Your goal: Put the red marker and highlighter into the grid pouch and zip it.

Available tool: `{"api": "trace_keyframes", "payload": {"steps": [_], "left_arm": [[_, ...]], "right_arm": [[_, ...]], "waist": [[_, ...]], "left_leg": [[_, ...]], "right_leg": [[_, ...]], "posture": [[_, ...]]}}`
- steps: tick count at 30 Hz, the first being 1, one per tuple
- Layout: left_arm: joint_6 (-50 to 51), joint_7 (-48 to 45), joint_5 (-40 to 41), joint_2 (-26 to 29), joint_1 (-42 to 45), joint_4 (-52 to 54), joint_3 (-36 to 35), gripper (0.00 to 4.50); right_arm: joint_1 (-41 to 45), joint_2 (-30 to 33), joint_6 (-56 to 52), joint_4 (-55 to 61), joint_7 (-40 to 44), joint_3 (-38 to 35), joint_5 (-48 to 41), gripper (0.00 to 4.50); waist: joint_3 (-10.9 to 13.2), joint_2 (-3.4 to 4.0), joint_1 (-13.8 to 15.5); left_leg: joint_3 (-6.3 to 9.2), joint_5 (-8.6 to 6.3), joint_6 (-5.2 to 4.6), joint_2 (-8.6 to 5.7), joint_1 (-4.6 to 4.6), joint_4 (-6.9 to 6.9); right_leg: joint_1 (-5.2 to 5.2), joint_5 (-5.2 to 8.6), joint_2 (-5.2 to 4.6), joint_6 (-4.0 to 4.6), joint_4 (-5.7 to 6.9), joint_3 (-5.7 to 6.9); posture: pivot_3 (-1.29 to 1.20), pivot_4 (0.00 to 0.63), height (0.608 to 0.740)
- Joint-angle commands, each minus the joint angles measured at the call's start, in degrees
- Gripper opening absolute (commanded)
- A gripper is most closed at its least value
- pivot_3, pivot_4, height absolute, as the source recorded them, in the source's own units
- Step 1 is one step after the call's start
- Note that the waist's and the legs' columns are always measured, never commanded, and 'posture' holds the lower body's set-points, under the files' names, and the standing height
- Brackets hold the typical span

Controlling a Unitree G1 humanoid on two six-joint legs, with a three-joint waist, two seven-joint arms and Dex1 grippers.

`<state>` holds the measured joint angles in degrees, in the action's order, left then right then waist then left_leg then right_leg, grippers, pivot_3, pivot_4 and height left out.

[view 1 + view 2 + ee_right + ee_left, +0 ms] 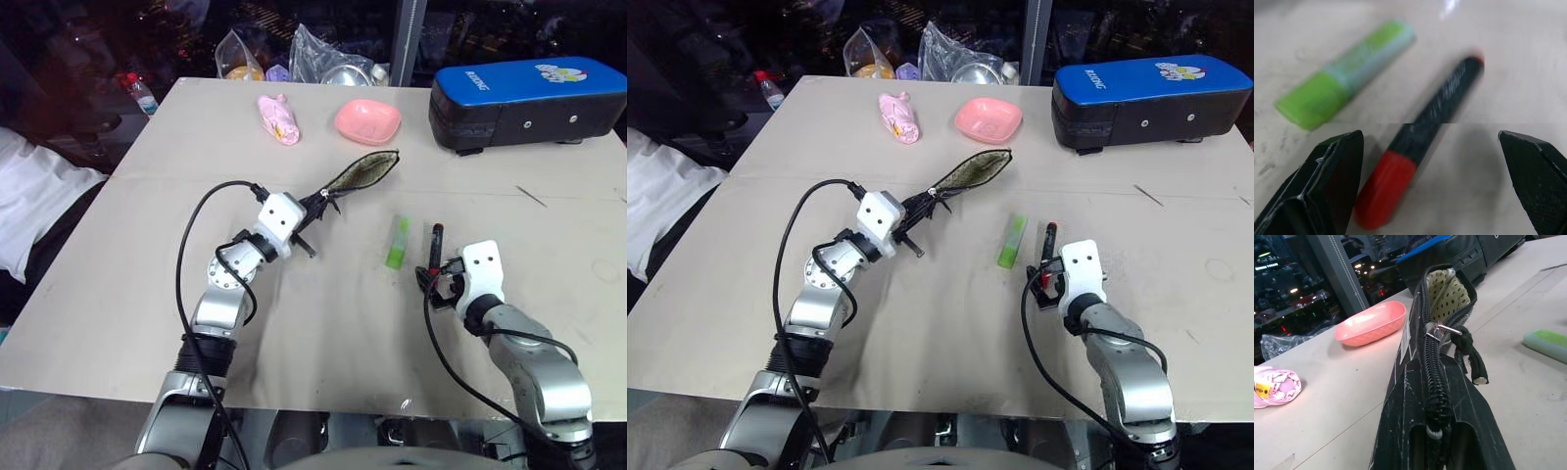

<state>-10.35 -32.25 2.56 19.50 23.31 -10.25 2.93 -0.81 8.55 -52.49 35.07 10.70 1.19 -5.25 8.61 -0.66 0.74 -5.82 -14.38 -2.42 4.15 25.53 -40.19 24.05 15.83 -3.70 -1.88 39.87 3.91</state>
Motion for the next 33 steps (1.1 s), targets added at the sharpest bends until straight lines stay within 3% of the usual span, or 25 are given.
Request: {"api": "trace_keyframes", "payload": {"steps": [1, 2, 5, 6, 9, 14, 19, 23, 27, 33], "left_arm": [[1.2, -0.7, 1.8, 0.2, 1.1, 4.0, -0.4, 0.00], [1.7, -1.0, 1.9, 0.4, 1.3, 4.3, -0.5, 0.00], [2.6, -1.5, 2.3, 0.8, 1.7, 5.0, -0.7, 0.00], [2.9, -1.6, 2.4, 0.9, 1.8, 5.1, -0.8, 0.00], [3.9, -2.1, 2.9, 1.2, 2.1, 5.6, -0.9, 0.00], [4.9, -4.6, 4.5, 1.6, 3.2, 6.7, -0.2, 0.00], [5.1, -7.8, 4.2, 2.3, 4.4, 6.1, 1.4, 0.00], [4.4, -9.6, 3.5, 2.4, 5.6, 4.4, 3.0, 0.00], [3.4, -10.6, 2.9, 1.7, 6.7, 2.6, 4.5, 0.00], [1.7, -10.7, 2.0, 0.6, 8.2, 0.1, 5.9, 0.00]], "right_arm": [[0.6, -2.3, -1.7, 0.6, -1.7, -1.3, -1.5, 3.95], [0.6, -1.7, -1.7, 0.1, -1.7, -0.9, -1.1, 3.69], [0.5, -0.1, -1.1, -0.3, -2.1, -0.6, 0.3, 2.29], [0.6, 0.1, -0.9, -0.3, -2.4, -1.0, 0.4, 1.54], [1.4, 1.5, 0.4, -0.6, -2.6, -2.5, 0.7, 0.34], [4.6, 8.8, 3.9, -1.7, 2.2, -6.2, -0.6, 0.32], [8.9, 29.6, 16.9, -4.7, 17.8, -5.4, 0.6, 0.32], [15.9, 39.9, 28.2, -9.6, 28.6, -3.9, 0.4, 0.32], [23.9, 44.5, 37.5, -15.9, 35.7, 0.6, 2.8, 0.32], [35.2, 45.9, 51.5, -27.9, 42.9, 9.3, 10.3, 0.32]], "waist": [[0.0, -0.01, 0.0], [0.0, -0.02, 0.0], [0.0, -0.01, -0.1], [0.0, -0.01, -0.1], [0.0, -0.01, 0.0], [0.0, -0.01, 0.1], [0.0, 0.00, 0.0], [0.1, 0.06, -0.3], [0.1, 0.06, -0.1], [0.1, 0.04, 0.1]], "left_leg": [[0.01, 0.00, 0.00, 0.00, 0.04, 0.00], [0.02, 0.00, 0.00, 0.00, 0.05, -0.01], [0.03, 0.00, 0.00, 0.00, 0.05, -0.01], [0.03, 0.00, 0.00, -0.01, 0.05, -0.01], [0.06, 0.00, 0.00, -0.01, 0.06, -0.02], [0.06, 0.00, -0.01, -0.06, 0.10, -0.08], [0.06, 0.00, -0.01, -0.09, 0.13, -0.09], [0.02, 0.00, -0.02, -0.11, 0.10, -0.08], [0.03, 0.00, 0.00, -0.07, 0.11, -0.08], [-0.08, 0.01, 0.00, -0.07, 0.14, -0.12]], "right_leg": [[0.04, 0.00, 0.01, 0.00, 0.00, 0.00], [0.04, 0.00, 0.02, 0.00, 0.00, 0.01], [0.04, 0.00, 0.02, 0.00, 0.00, 0.02], [0.04, 0.00, 0.02, 0.00, 0.00, 0.02], [0.03, 0.00, 0.03, 0.00, 0.00, 0.03], [0.03, 0.00, 0.01, 0.00, 0.00, 0.03], [0.08, 0.00, 0.03, 0.00, -0.01, 0.01], [0.12, 0.00, 0.14, 0.00, 0.00, -0.05], [0.13, 0.00, 0.22, 0.00, -0.01, -0.03], [0.15, -0.01, 0.12, 0.00, -0.02, -0.07]], "posture": [[0.00, 0.150, 0.688], [0.00, 0.150, 0.688], [0.00, 0.150, 0.688], [0.00, 0.150, 0.688], [0.00, 0.150, 0.688], [0.00, 0.150, 0.688], [0.00, 0.150, 0.688], [0.00, 0.150, 0.688], [0.00, 0.150, 0.688], [0.00, 0.150, 0.688]]}}
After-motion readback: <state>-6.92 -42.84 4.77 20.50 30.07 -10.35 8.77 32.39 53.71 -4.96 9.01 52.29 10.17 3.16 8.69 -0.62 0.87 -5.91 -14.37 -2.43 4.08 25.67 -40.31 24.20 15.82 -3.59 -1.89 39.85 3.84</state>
